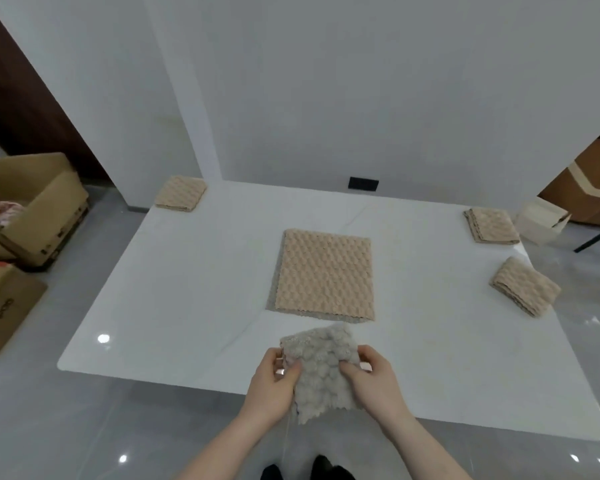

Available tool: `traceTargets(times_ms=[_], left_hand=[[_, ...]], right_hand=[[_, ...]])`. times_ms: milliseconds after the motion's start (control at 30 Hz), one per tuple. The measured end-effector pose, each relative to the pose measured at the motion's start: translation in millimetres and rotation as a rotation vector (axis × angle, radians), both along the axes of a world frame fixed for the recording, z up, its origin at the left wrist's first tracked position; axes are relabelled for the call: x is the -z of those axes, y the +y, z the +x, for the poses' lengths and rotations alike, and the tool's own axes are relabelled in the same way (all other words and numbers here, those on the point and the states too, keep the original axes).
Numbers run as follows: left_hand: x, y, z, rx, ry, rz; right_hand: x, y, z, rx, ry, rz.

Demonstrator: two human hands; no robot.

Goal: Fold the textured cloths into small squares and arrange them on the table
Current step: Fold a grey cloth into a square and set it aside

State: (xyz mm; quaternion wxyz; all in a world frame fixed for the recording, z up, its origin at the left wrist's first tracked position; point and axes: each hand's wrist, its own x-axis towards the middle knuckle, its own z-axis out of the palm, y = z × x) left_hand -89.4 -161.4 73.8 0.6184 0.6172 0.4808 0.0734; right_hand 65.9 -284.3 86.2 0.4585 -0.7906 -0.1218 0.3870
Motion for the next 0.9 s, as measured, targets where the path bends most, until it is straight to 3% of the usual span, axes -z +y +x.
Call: traceTargets(times_ms=[133,400,667,900], left_hand=[[-20,8,-12,0.035,0.004,0.006],[-34,56,-55,-0.21,-0.043,-0.007],[-22,146,-122,-0.199,-0.065,0.016],[-13,239,-201,-0.107,-0.038,0.038]], right_hand=[[-7,3,2,-0.058,0.064,0.001],[-11,72,-24,-0.175,0.168,0.053],[-12,177,-82,-0.218,0.166,0.071],[-6,251,-178,-0.109,0.103,0.048]])
